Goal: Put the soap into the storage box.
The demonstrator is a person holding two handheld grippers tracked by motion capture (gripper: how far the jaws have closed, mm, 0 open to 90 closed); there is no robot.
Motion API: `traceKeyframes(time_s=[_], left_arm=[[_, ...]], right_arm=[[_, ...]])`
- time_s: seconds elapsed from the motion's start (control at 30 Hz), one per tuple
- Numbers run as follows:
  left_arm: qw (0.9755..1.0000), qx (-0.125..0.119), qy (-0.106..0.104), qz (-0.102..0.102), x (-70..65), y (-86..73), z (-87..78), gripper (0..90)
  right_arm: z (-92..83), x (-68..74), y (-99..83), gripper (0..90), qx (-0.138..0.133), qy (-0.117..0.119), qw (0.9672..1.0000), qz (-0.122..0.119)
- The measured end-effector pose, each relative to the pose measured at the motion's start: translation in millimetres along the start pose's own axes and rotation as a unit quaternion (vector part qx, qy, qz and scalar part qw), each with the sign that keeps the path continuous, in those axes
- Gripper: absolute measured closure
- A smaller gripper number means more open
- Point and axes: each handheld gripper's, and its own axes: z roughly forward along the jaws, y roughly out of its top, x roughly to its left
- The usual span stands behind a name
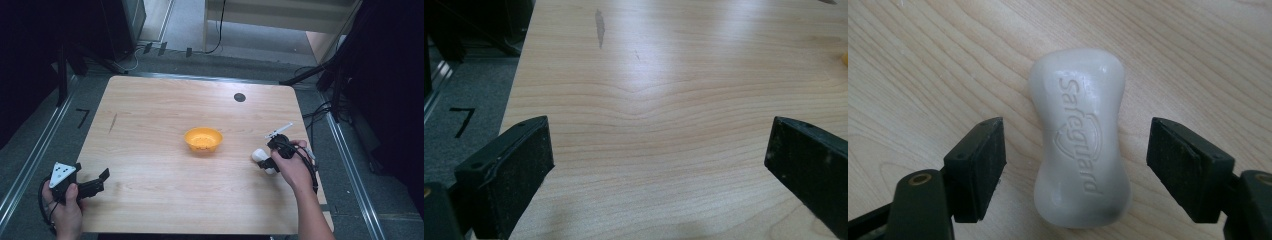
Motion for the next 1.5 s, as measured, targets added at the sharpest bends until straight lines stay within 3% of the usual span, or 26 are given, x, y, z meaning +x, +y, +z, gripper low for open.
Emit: traceKeyframes(time_s=[0.23,0.63,0.8,1.13,1.3,1.5], left_arm=[[1.0000,0.000,-0.001,-0.001,0.4,0.0,-0.1,0.0],[1.0000,0.001,0.001,0.000,0.1,0.1,0.0,0.0],[1.0000,0.001,0.000,0.000,0.1,0.1,0.2,0.0],[1.0000,0.000,-0.001,-0.001,0.0,0.1,0.3,0.0],[1.0000,0.000,-0.001,-0.001,0.1,0.0,0.3,0.0],[1.0000,0.000,0.000,-0.002,0.0,0.0,0.1,0.0]], right_arm=[[6.2,-0.9,2.1,25.7,0.026,0.001,0.9996,0.009],[11.2,-5.5,8.6,27.3,0.054,-0.005,0.9985,0.001],[15.5,-6.5,12.9,32.8,0.059,0.006,0.9982,0.001],[25.2,-4.7,21.2,44.3,0.086,-0.003,0.9963,-0.011],[28.4,-0.8,23.5,45.6,0.095,-0.019,0.9949,-0.026],[26.5,1.3,20.3,48.4,0.093,-0.017,0.9952,-0.028]])
